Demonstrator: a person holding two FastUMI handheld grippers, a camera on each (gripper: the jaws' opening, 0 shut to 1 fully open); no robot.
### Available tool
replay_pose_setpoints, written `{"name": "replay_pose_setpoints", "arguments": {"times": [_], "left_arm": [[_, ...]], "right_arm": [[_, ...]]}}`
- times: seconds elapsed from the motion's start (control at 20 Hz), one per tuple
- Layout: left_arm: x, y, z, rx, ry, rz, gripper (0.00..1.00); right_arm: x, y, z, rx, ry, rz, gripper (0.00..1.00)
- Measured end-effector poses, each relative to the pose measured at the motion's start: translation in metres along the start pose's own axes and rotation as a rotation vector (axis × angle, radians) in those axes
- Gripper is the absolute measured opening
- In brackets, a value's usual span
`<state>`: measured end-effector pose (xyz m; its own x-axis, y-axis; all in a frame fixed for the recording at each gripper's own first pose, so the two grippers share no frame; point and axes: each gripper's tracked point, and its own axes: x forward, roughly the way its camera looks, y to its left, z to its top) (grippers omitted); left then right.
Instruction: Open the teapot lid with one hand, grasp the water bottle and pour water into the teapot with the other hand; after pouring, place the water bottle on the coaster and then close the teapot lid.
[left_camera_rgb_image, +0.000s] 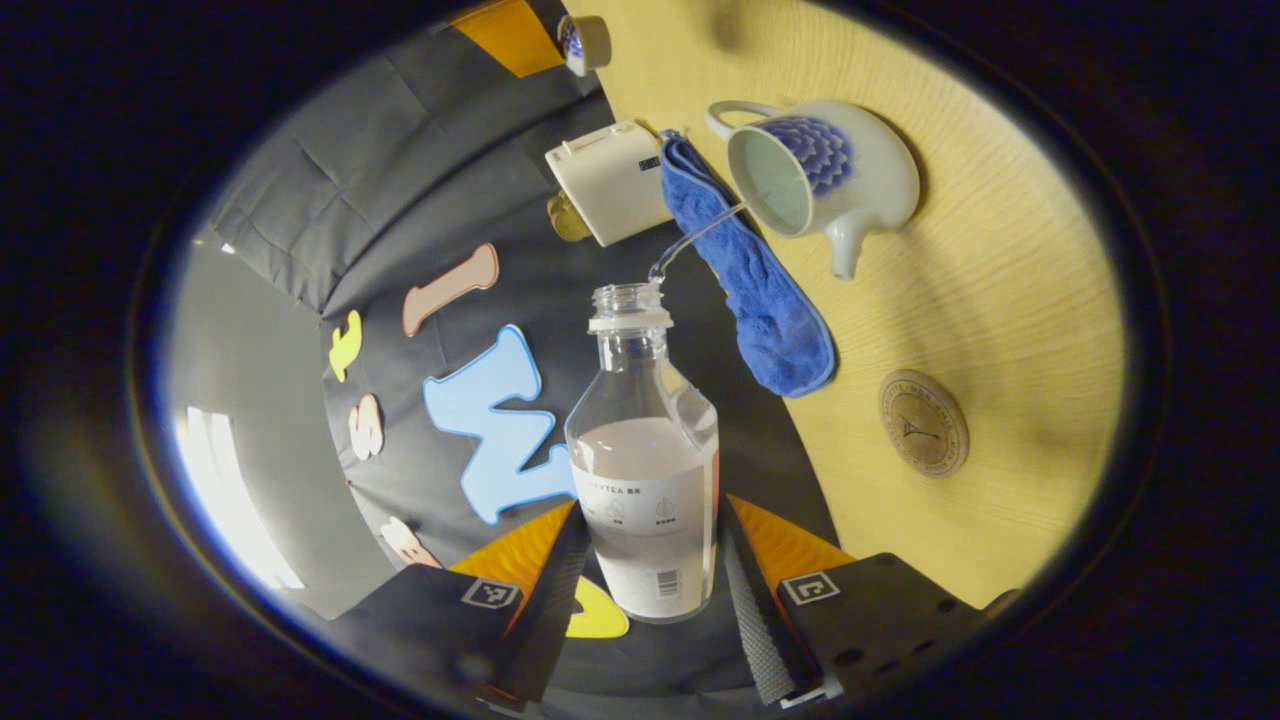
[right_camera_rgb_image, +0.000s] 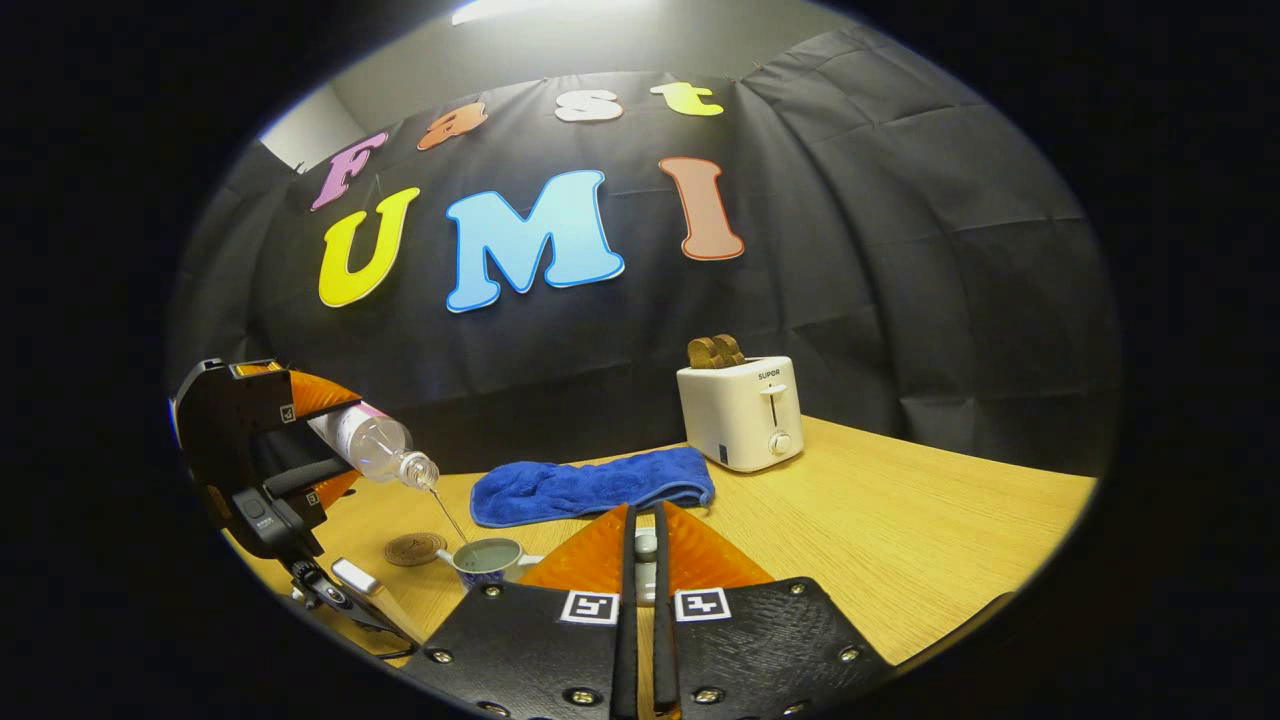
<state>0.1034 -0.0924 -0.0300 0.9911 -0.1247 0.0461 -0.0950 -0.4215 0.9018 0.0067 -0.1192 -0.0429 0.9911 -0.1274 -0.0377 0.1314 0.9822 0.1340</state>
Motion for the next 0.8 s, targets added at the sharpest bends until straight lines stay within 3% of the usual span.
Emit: {"name": "replay_pose_setpoints", "arguments": {"times": [0.65, 0.75, 0.8], "left_arm": [[0.003, 0.010, -0.006, 0.070, 0.003, 0.019, 0.87], [0.003, 0.012, -0.005, 0.081, 0.002, 0.024, 0.73], [0.002, 0.013, -0.006, 0.086, 0.002, 0.026, 0.87]], "right_arm": [[-0.001, 0.002, 0.001, 0.014, -0.001, 0.012, 0.06], [-0.001, 0.002, 0.002, 0.015, -0.002, 0.013, 0.06], [-0.001, 0.003, 0.001, 0.016, -0.001, 0.015, 0.06]]}}
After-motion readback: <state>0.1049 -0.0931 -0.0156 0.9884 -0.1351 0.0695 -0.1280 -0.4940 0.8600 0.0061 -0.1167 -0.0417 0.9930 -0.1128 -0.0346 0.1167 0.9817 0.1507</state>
